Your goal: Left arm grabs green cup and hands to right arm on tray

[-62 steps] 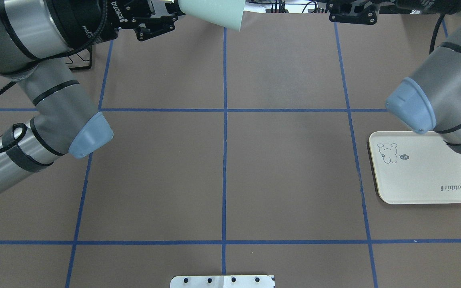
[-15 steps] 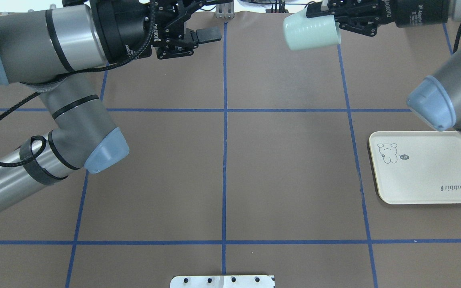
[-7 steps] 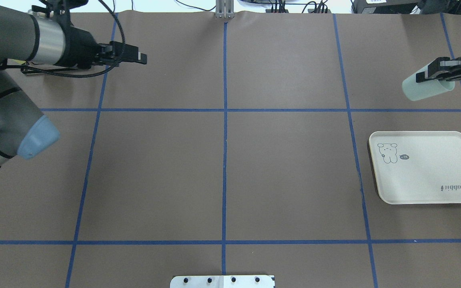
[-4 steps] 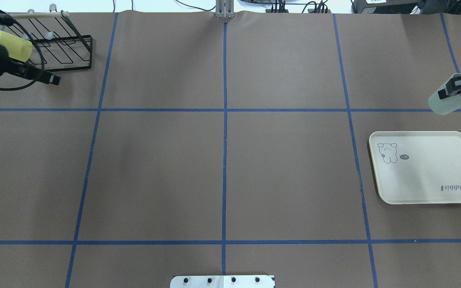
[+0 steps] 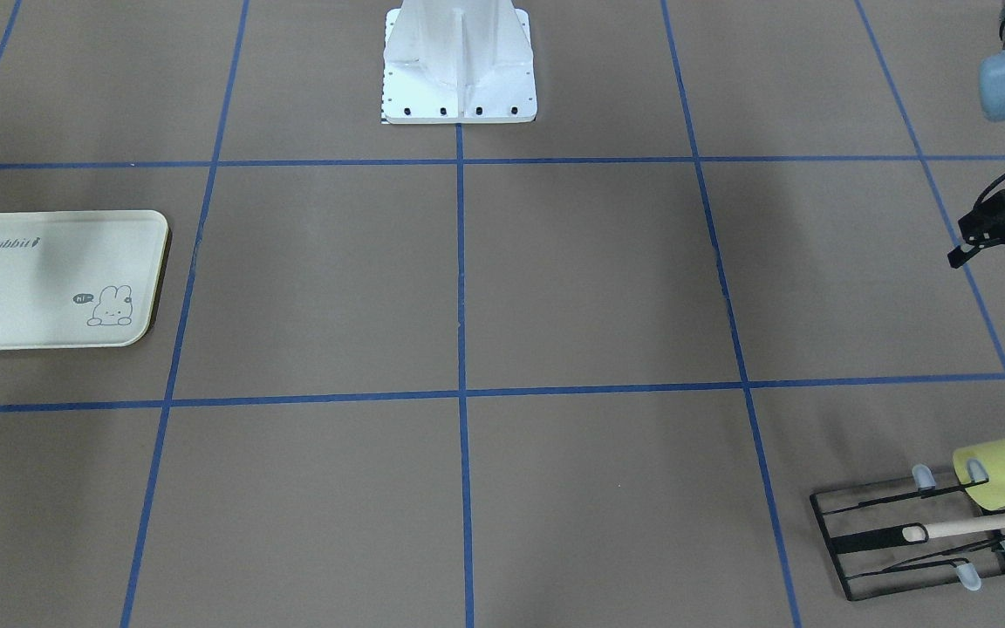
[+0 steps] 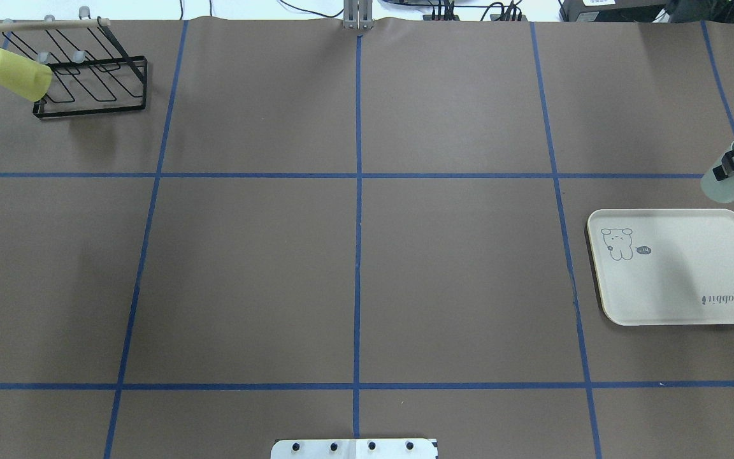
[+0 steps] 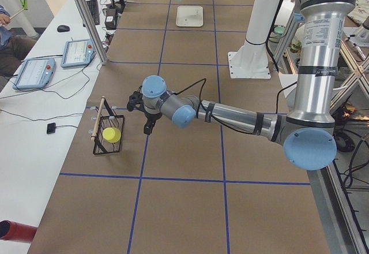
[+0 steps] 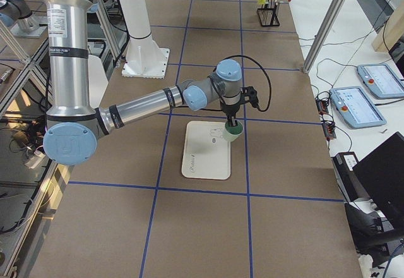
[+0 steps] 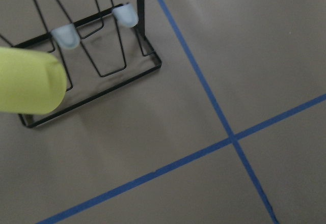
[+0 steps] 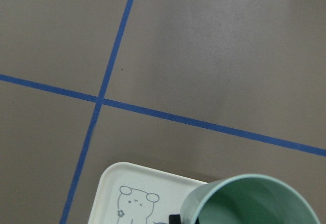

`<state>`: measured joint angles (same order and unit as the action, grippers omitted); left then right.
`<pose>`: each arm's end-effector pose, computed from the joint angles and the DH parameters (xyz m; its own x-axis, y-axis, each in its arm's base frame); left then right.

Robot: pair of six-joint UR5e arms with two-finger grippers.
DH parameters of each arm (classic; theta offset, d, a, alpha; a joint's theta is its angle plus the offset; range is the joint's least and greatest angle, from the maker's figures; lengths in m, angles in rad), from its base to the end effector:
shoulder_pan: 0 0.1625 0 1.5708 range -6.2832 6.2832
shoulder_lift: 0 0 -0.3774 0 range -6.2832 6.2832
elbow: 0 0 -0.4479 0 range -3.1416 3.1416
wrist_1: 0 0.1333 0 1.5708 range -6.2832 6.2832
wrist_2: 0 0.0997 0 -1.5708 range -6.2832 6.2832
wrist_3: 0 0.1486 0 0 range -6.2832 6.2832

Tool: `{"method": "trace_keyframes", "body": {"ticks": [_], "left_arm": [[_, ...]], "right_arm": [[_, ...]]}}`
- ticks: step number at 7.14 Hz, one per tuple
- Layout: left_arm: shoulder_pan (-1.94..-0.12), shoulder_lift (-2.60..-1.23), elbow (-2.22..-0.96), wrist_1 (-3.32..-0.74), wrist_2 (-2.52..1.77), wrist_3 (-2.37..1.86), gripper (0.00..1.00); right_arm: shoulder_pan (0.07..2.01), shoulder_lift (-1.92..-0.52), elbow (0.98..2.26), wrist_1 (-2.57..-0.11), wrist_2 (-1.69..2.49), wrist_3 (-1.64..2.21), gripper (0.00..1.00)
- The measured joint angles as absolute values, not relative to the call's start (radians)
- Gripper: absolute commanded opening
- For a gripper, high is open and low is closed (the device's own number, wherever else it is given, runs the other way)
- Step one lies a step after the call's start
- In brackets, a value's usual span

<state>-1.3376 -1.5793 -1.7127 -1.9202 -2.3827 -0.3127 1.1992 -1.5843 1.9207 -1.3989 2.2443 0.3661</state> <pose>0.1098 -0.5727 0.5147 0.6230 0.2105 -0.7534 -0.0118 0.9655 0.2601 -0.1660 -0.5378 0.4450 0.6907 -0.2377 0.6830 0.0749 0.9629 0.2594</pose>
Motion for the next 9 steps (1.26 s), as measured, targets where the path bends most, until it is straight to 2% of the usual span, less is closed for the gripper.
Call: {"method": "trace_keyframes", "body": {"ticks": [5,9], "left_arm": [[-1.515,-1.365,-1.668,-1.827,-2.316,0.082,1.0],[-1.536,-1.336,-1.672,-1.771,-2.316,0.119,1.0]], "right_arm": [[1.164,-1.585,1.925,-1.397,2.236,0.383,0.0],[1.023,-1.591,1.926,-1.379,2.083,0.55,0.0]]}}
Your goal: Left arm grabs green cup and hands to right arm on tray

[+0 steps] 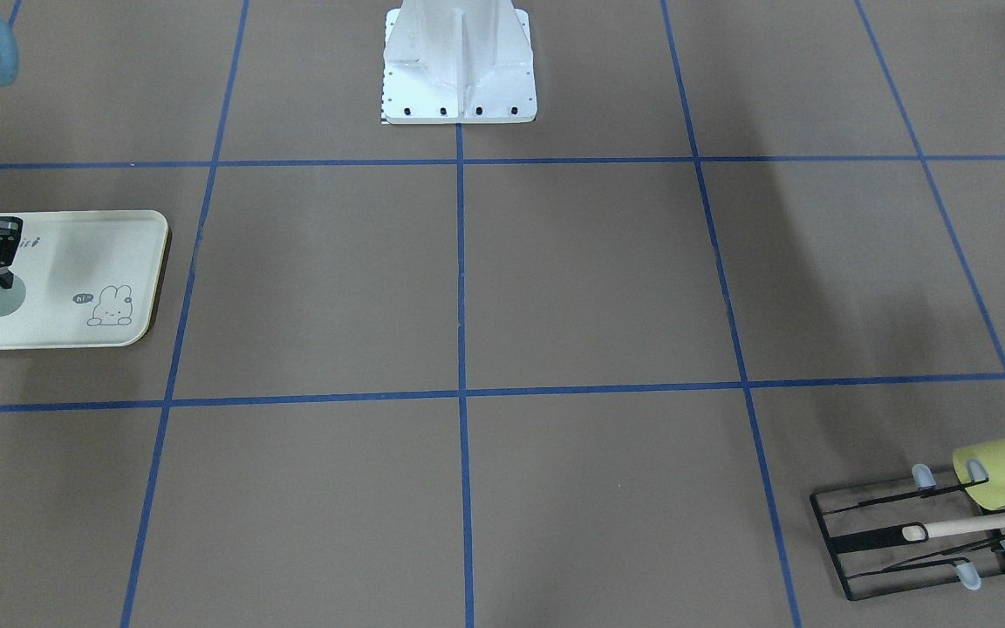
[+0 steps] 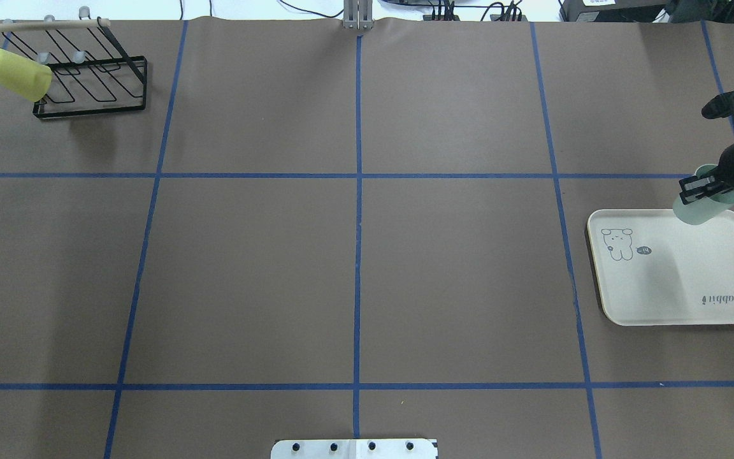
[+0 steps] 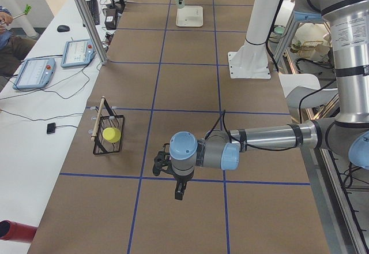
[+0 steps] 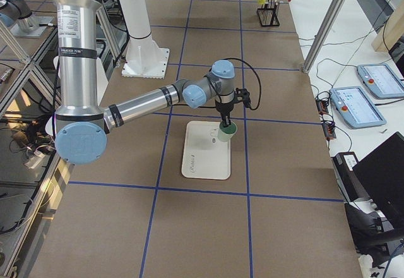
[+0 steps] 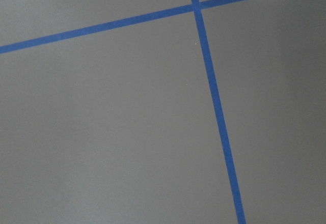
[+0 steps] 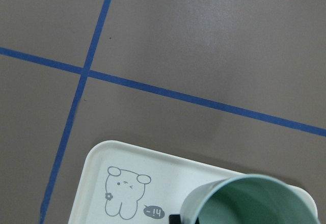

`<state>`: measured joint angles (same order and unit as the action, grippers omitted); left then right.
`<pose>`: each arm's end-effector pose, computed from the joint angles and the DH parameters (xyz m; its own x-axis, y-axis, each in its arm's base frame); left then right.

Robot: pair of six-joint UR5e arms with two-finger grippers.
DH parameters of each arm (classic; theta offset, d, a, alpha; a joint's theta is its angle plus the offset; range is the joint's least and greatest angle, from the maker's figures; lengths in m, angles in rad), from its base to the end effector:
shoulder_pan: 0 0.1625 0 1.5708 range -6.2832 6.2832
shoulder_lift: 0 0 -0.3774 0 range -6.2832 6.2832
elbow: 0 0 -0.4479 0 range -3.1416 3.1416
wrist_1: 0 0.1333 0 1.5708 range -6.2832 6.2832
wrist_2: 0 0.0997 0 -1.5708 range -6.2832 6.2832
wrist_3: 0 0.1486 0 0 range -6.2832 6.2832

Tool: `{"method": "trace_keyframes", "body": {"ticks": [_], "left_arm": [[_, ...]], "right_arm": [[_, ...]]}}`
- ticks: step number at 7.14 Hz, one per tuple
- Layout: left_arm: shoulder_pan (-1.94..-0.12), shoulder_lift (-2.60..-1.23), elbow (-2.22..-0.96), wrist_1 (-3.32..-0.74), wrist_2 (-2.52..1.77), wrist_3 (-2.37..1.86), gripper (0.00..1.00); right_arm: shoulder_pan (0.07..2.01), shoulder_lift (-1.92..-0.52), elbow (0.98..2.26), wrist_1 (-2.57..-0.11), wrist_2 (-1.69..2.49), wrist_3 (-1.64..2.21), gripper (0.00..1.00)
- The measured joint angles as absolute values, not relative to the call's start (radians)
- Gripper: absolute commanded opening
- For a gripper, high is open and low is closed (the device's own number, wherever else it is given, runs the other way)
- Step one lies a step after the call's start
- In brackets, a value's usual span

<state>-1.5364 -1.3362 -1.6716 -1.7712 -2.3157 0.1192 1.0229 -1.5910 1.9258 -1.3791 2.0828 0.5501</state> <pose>-0.0166 -0.4638 0.6917 0.7239 0.1885 -0.6637 -0.1213 0.9817 0.1465 -0.2435 -0.5153 0.4546 0.7605 -0.1804 0.6238 0.0619 0.9764 0.2069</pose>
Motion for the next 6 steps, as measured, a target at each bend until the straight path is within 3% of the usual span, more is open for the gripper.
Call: {"method": "trace_keyframes", "body": {"ticks": [3,4,5,6], "left_arm": [[-1.537,-1.345,-1.664,-1.77,-2.316,0.119,1.0],[-1.537,-1.347,-1.661,-1.77,-2.315,0.118,1.0],[-1.536,-1.349,-1.66,-1.77,-2.315,0.118,1.0],[-1.536,-1.349,-1.66,-1.77,-2.315,0.118,1.0]], "right_arm": [[0.911,-1.658,1.92,-1.232,1.961,0.741,0.0],[0.891,-1.676,1.917,-1.205,1.933,0.769,0.2],[0.88,-1.682,1.914,-1.194,1.921,0.78,0.83],[0.873,-1.681,1.909,-1.19,1.911,0.783,0.99]]}}
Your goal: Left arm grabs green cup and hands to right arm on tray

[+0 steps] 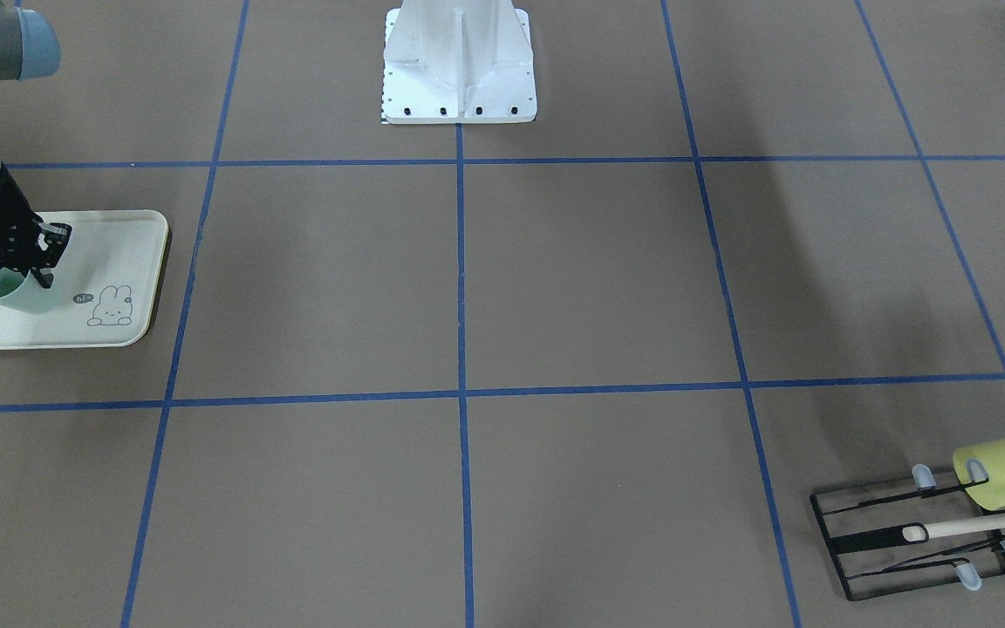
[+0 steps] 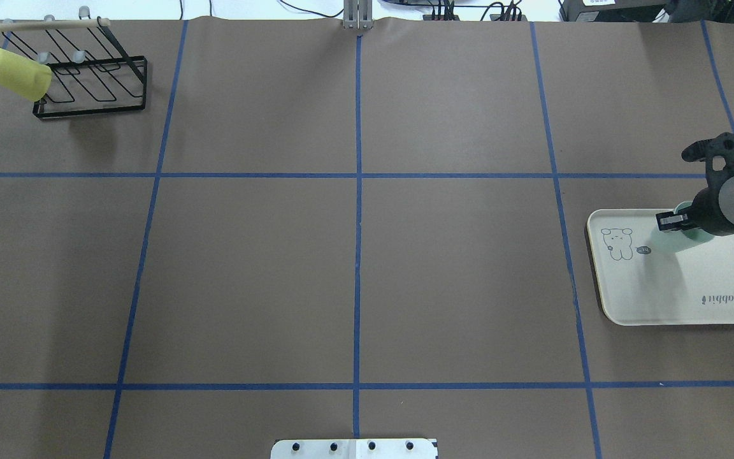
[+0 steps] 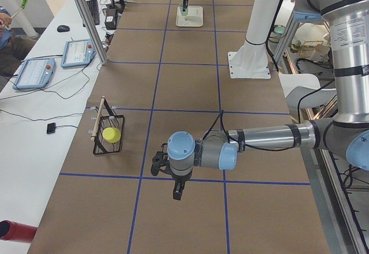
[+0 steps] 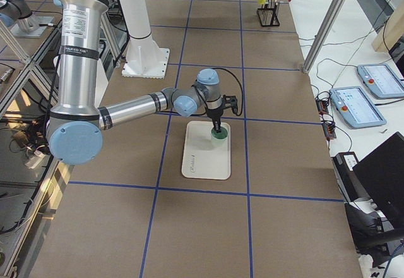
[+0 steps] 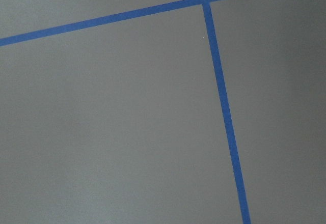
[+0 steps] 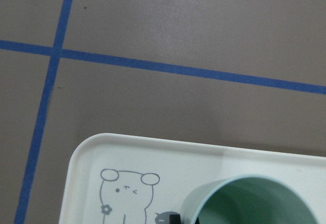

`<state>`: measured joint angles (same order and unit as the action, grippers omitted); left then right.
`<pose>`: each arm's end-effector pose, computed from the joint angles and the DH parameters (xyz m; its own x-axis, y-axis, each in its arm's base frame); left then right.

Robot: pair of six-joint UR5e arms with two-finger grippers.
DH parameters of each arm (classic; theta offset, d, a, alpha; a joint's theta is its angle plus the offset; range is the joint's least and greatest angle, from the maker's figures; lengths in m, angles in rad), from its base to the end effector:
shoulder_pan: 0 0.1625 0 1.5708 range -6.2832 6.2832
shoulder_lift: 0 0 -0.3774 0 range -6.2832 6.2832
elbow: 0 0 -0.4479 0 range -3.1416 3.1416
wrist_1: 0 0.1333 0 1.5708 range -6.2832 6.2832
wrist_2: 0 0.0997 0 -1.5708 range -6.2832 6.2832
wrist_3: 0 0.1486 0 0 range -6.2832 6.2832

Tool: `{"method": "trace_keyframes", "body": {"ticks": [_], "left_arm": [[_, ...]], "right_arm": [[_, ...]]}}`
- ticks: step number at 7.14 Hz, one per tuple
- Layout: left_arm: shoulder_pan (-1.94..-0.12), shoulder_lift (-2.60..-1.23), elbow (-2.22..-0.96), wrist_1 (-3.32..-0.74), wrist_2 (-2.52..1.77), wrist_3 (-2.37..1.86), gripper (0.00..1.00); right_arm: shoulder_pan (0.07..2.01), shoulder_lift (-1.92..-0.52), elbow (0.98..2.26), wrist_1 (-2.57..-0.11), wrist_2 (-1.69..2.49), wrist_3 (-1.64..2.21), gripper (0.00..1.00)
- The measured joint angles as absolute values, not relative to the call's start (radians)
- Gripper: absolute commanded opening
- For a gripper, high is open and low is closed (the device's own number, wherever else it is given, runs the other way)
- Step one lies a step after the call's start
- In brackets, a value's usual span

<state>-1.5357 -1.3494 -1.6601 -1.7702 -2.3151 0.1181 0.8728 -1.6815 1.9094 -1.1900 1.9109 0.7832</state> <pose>-0.0162 -0.4688 0.6920 0.7243 0.1883 -0.6633 -0.1212 0.9818 0.1464 -0.2935 -0.4802 0.4943 0.7970 -0.0895 0.5974 -0.0494 0.9760 0.2121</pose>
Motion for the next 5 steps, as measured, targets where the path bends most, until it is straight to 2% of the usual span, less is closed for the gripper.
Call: {"method": "trace_keyframes", "body": {"ticks": [5], "left_arm": [[-1.536,-1.352,-1.657,-1.771,-2.315,0.118,1.0]], "right_arm": [[0.918,-1.655,1.947,-1.225,1.981,0.726,1.0]]}}
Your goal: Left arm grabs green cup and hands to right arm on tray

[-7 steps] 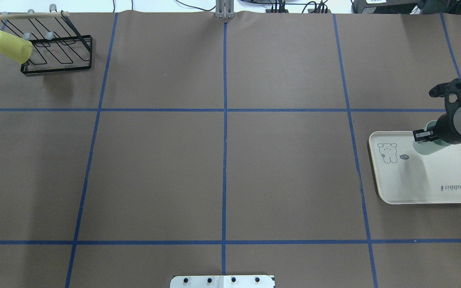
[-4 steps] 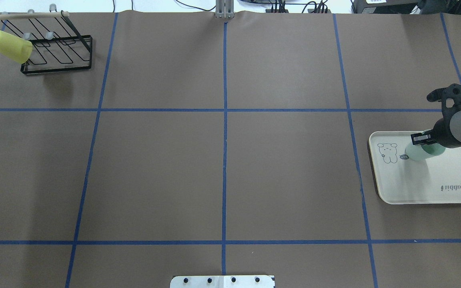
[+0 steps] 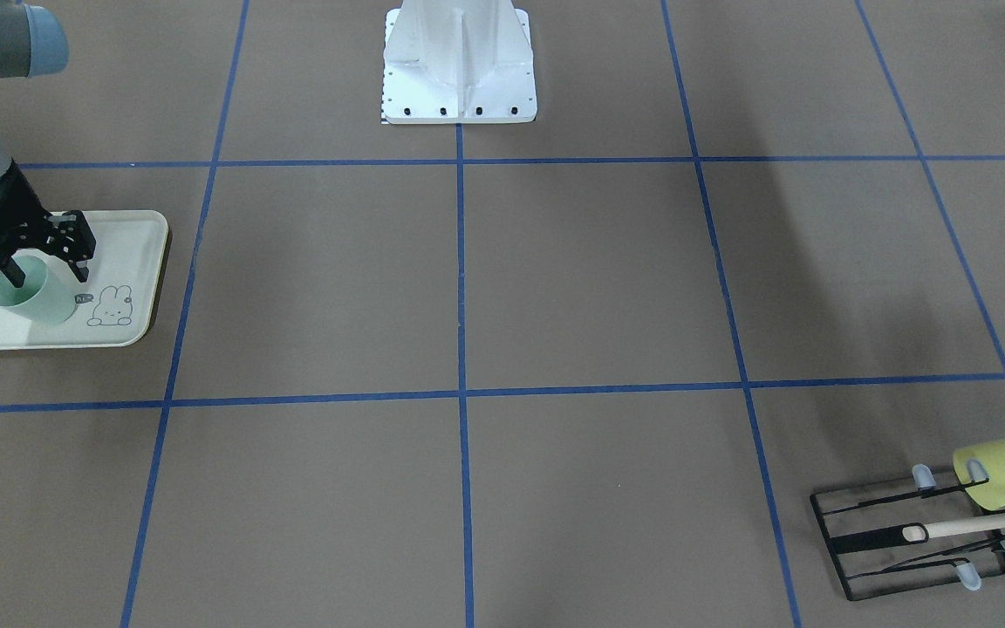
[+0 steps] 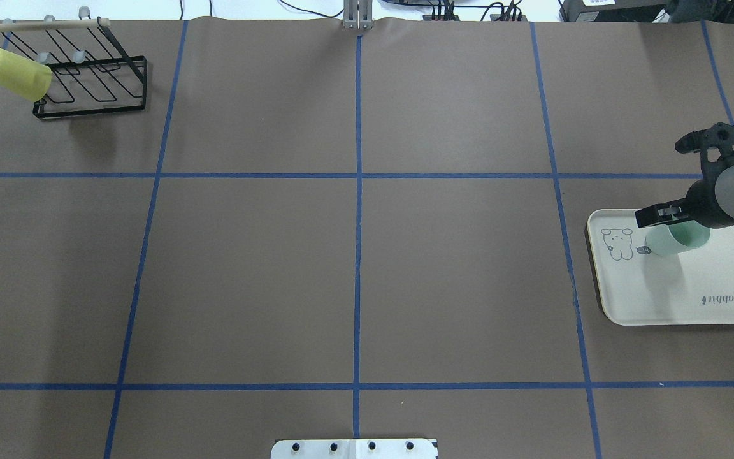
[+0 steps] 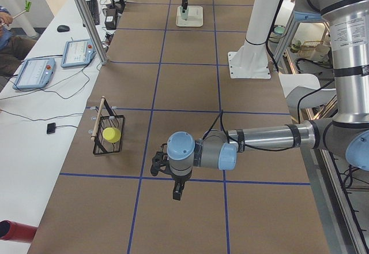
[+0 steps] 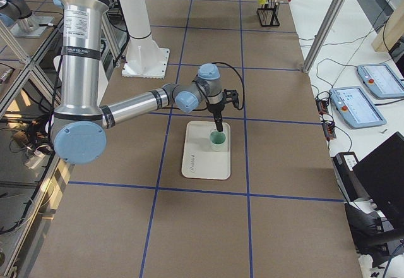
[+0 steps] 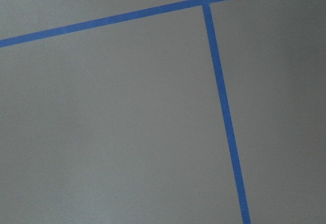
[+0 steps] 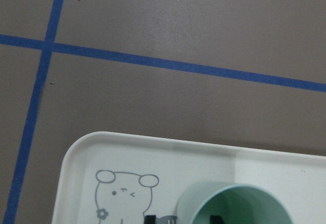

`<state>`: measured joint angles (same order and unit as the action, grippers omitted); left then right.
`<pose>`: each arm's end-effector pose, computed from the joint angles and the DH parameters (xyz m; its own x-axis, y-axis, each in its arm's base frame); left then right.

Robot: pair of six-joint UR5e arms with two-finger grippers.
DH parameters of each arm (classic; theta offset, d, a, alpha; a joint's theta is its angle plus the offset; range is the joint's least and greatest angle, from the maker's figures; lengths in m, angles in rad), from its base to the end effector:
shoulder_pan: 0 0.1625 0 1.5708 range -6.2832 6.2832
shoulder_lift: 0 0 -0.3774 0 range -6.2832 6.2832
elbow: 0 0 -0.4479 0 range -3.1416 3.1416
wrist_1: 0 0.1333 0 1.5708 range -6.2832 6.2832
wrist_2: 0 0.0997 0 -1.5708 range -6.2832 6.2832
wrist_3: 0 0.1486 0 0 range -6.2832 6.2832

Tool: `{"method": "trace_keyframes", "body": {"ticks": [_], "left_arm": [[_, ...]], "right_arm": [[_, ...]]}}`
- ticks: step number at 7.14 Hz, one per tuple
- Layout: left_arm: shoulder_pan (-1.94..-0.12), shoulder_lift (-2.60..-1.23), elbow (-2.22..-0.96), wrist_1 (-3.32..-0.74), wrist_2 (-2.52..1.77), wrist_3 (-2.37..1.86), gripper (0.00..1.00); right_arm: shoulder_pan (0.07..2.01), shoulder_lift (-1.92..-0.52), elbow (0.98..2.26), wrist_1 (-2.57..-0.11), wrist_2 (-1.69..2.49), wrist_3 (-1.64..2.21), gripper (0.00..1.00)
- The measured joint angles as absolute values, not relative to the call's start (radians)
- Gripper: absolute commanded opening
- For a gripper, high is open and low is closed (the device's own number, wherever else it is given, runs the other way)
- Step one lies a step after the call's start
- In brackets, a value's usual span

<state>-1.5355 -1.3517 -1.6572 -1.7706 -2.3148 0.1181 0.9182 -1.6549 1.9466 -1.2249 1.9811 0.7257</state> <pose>-0.0161 -0.4696 0.6925 0.7244 0.1883 -0.6631 -0.1214 0.9818 0.1462 -0.2803 -0.4887 0.4599 0.7610 -0.1340 0.6348 -0.0228 0.9723 0.2326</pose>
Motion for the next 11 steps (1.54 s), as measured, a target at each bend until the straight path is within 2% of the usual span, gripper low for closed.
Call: {"method": "trace_keyframes", "body": {"ticks": [4,7,11], "left_arm": [[-1.536,-1.349,-1.659,-1.772,-2.317,0.118,1.0],[-1.542,-1.372,-1.705,-1.655,-2.322,0.117,1.0],[-1.574,-1.371,-1.804,-1.553,-2.323,0.12,1.0]], "right_arm": [[1.214,-1.669,1.932,-1.385,2.192,0.25,1.0],[1.452,-1.716,1.856,-1.489,2.245,-0.075,1.0],[1.532,-1.822,1.812,-1.487,2.241,-0.137,1.0]]}}
